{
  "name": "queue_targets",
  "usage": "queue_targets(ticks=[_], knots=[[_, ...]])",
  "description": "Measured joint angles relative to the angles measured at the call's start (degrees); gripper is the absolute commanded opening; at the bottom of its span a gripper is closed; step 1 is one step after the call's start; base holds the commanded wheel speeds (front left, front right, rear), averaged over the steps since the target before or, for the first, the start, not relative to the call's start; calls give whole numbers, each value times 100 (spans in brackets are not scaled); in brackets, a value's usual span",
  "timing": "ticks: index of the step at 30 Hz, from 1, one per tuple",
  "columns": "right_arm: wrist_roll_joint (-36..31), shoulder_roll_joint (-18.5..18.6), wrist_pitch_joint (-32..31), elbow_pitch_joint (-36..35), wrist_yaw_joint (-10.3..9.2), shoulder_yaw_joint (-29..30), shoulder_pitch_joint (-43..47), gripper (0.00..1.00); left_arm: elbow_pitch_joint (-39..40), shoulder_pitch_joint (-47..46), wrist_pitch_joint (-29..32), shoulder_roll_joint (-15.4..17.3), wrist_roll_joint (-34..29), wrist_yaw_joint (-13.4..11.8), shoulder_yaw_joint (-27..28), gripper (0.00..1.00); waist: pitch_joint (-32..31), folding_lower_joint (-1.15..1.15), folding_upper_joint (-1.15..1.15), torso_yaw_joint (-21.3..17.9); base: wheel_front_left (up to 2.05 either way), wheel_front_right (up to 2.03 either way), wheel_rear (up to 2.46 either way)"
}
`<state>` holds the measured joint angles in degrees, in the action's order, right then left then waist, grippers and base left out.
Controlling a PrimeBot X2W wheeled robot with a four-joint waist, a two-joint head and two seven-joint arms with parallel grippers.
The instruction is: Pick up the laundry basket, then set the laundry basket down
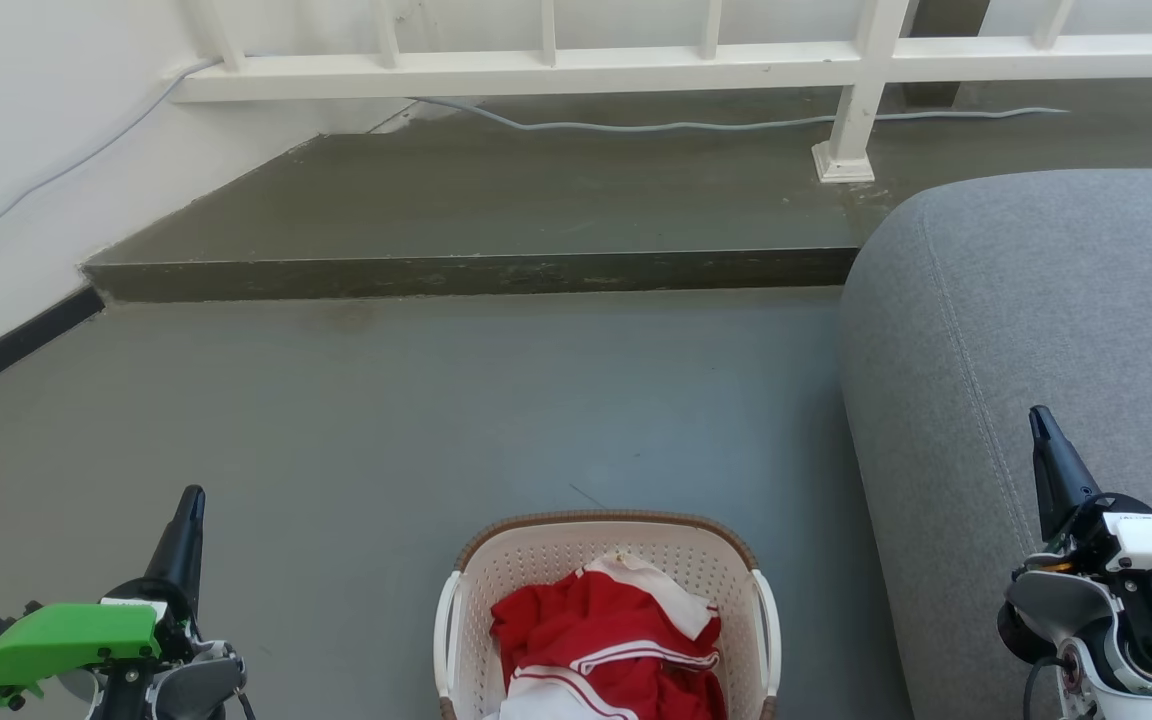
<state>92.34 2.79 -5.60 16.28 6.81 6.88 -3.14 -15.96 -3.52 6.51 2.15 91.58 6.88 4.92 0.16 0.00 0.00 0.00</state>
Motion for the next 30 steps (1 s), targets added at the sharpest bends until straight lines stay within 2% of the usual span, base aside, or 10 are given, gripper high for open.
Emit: queue_targets(ticks=[30], knots=[[0,-8,0,-10,0,5,0,0,3,0,0,-1,1,0,0,0,0,0,0,0,0,0,0]])
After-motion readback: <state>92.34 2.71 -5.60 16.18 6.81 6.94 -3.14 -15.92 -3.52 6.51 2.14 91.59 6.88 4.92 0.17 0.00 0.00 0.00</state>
